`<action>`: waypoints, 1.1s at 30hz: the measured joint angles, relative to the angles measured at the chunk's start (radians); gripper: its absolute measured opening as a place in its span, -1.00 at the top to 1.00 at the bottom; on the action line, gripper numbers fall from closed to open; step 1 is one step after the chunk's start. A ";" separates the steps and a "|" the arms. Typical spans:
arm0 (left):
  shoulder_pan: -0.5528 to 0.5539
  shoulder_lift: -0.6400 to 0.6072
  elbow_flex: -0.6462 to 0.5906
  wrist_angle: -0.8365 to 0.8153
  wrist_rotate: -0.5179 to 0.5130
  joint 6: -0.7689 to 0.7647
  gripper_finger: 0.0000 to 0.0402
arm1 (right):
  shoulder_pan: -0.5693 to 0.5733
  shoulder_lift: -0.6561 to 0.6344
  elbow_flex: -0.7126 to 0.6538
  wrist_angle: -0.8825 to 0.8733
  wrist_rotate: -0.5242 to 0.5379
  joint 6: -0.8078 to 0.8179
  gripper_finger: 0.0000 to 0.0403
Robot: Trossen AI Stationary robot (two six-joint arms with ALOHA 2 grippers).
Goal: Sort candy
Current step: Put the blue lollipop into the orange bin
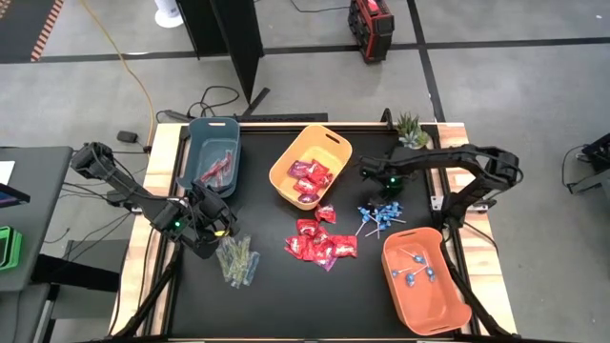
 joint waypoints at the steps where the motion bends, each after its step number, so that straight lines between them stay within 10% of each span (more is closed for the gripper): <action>1: 0.000 0.000 0.000 0.000 0.000 0.000 -0.34 | -0.005 0.000 -0.007 0.015 0.000 0.001 -0.11; 9: 0.000 0.000 0.000 0.000 0.000 0.000 -0.34 | -0.037 -0.003 -0.058 0.080 -0.004 0.037 0.05; 21: 0.000 0.000 0.000 -0.008 0.000 0.000 -0.34 | -0.036 -0.002 -0.060 0.100 0.005 0.046 0.93; 33: 0.000 0.000 0.000 -0.008 0.000 0.000 -0.34 | 0.014 -0.120 0.009 0.099 0.061 0.030 1.00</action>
